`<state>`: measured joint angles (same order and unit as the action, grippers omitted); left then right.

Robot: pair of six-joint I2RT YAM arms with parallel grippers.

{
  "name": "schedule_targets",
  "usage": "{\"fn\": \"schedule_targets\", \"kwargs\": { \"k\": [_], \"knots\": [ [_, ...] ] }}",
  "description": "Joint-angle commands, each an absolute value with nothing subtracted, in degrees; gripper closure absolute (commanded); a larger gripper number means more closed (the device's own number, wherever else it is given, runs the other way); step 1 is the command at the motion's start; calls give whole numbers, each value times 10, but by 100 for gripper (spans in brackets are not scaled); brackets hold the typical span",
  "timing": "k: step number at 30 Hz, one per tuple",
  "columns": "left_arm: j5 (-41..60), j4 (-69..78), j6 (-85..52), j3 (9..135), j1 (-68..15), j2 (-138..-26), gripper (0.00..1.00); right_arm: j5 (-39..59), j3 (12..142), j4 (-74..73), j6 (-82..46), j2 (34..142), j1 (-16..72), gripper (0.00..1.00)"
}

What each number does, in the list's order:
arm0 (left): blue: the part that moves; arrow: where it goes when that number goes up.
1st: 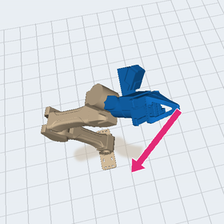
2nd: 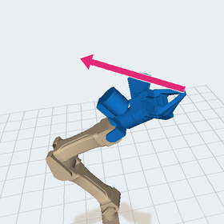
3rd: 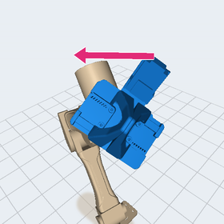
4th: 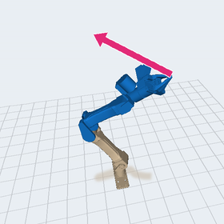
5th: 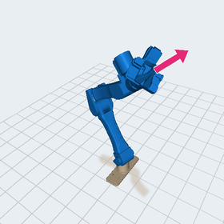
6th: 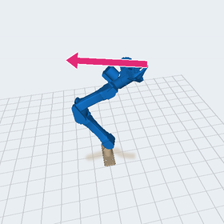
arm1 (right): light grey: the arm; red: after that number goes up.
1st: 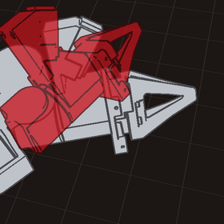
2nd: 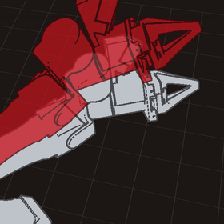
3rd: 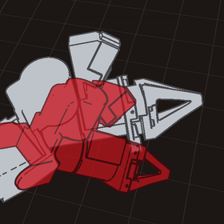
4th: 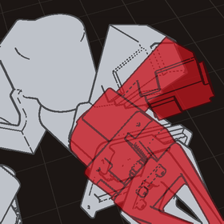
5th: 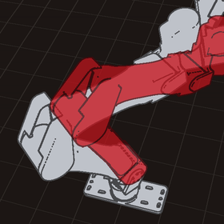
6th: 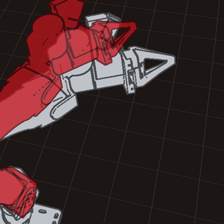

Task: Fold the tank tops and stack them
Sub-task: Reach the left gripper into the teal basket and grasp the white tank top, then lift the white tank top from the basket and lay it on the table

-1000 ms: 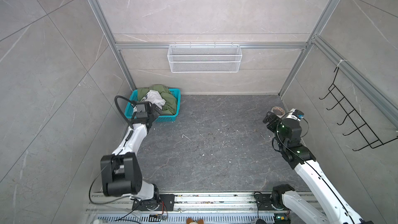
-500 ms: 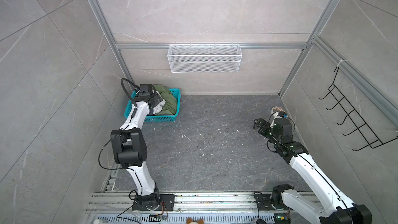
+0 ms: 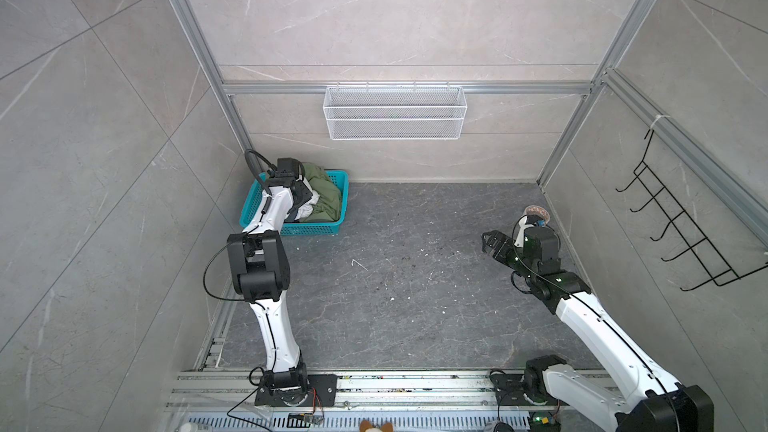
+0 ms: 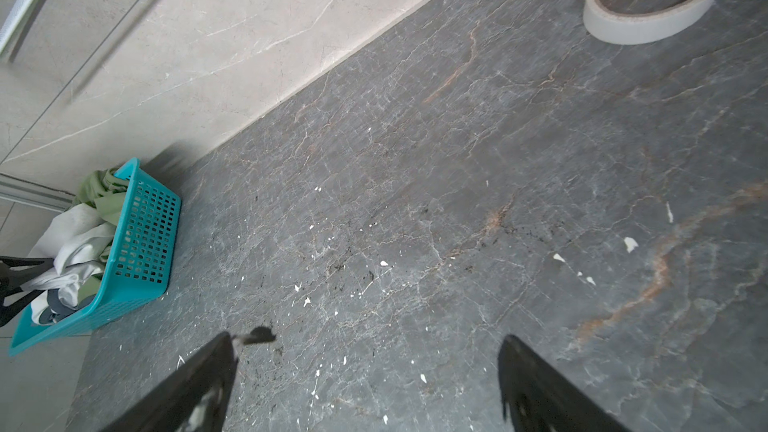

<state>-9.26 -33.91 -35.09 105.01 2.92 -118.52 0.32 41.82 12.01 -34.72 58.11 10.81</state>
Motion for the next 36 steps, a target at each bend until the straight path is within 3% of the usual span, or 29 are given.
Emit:
{"fn": "schedule_targets", "kwargs": {
  "k": [1, 3, 7, 11, 17, 21, 26, 31, 36],
  "knots": [
    [-77, -336, -343, 1071, 31, -1167, 73, 11, 419, 121, -337, 585, 114, 2],
    [-74, -329, -339, 1071, 30, -1145, 86, 13, 421, 120, -336, 588, 116, 3],
    [-75, -310, -318, 1076, 22, -1089, 99, 12, 423, 120, -337, 592, 123, 3],
    [-72, -285, -248, 1103, -15, -1023, 100, 7, 424, 116, -337, 601, 127, 3],
    [-125, -250, -84, 1152, -154, -951, 100, 4, 427, 105, -340, 623, 132, 4],
    [-141, -217, -79, 1167, -264, -921, 100, 3, 432, 103, -339, 628, 136, 4],
    [-85, -204, -79, 1187, -364, -912, 100, -8, 440, 112, -333, 626, 138, 4],
    [-29, -202, -79, 1172, -396, -927, 100, -33, 444, 126, -324, 610, 138, 4],
    [-49, -196, -79, 1089, -396, -948, 100, -46, 447, 138, -316, 594, 140, 4]
  ]
}}
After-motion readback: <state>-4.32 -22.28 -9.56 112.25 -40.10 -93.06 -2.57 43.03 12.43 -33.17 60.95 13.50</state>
